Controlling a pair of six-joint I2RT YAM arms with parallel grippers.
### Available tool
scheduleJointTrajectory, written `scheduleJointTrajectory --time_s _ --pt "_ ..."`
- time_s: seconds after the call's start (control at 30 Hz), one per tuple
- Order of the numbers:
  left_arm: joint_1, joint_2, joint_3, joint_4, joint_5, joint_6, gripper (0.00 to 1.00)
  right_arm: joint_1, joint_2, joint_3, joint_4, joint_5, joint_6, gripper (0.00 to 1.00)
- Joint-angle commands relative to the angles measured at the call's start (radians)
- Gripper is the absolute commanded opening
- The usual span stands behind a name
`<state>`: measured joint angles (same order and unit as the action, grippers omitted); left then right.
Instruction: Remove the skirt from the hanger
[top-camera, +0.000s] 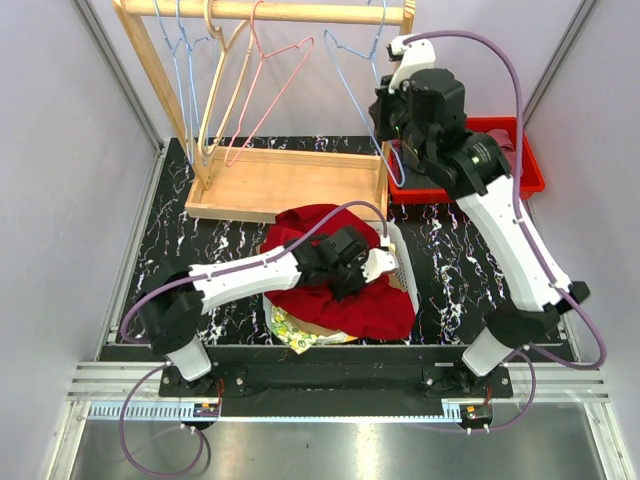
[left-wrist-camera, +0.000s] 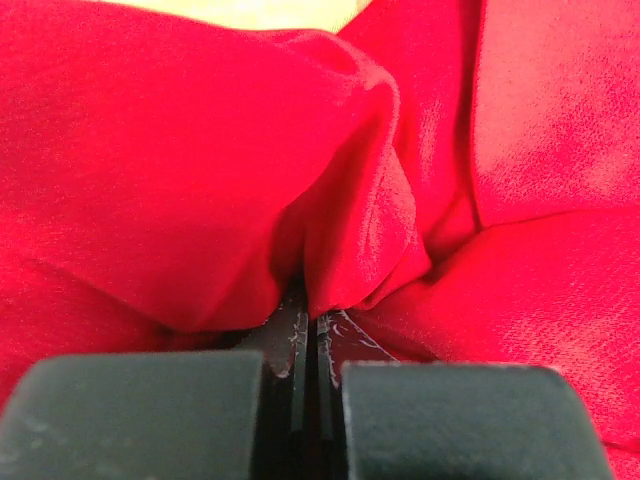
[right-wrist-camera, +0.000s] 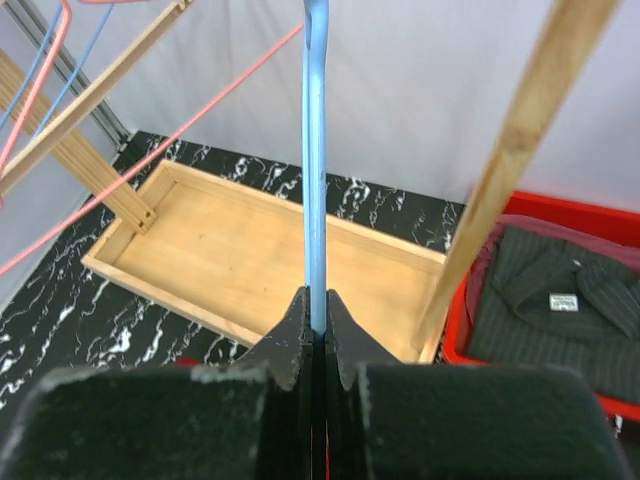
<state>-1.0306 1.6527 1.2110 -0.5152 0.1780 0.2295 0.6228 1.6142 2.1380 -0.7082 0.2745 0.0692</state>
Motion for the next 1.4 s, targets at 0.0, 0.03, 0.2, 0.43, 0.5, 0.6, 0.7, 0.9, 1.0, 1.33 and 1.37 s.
scheduleJointTrajectory --time_s 0.0,0.03,0.2,0.43,0.5,0.6,0.7,0.9,1.0,1.33,1.37 --pt "-0.002 0.116 0.013 -0.069 0.061 -0.027 0.00 -0.009 0.126 0.173 -0.031 -0.044 0.009 0.00" --pt "0.001 0.158 0.050 -0.087 0.067 -0.015 0.09 -0.009 0.147 0.201 -0.043 -0.044 0.007 0.00" --pt "0.003 0.210 0.125 -0.158 0.063 0.010 0.99 -0.026 0.229 0.301 -0.054 -0.054 0.009 0.00" --pt "0.003 -0.042 0.079 -0.166 0.002 0.057 0.99 -0.060 0.294 0.362 -0.054 -0.084 0.021 0.00" --pt "0.003 -0.115 0.090 -0.180 -0.038 0.057 0.99 -0.067 0.311 0.378 -0.054 -0.089 0.026 0.00" --pt "0.003 -0.181 0.133 -0.235 -0.066 0.059 0.99 -0.072 0.328 0.405 -0.050 -0.096 0.034 0.00" --pt "0.003 -0.258 0.157 -0.266 -0.092 0.062 0.99 -0.075 0.342 0.416 -0.050 -0.104 0.041 0.00" --pt "0.009 -0.363 0.265 -0.324 -0.175 0.059 0.99 -0.077 0.366 0.395 -0.047 -0.126 0.064 0.00" --pt "0.014 -0.383 0.324 -0.351 -0.215 0.085 0.99 -0.075 0.363 0.352 -0.042 -0.135 0.076 0.00" --pt "0.142 -0.461 0.490 -0.319 -0.345 0.148 0.99 -0.075 0.196 0.090 0.032 -0.135 0.099 0.21" --pt "0.162 -0.482 0.495 -0.312 -0.357 0.154 0.99 -0.075 0.178 0.065 0.047 -0.133 0.101 0.43"
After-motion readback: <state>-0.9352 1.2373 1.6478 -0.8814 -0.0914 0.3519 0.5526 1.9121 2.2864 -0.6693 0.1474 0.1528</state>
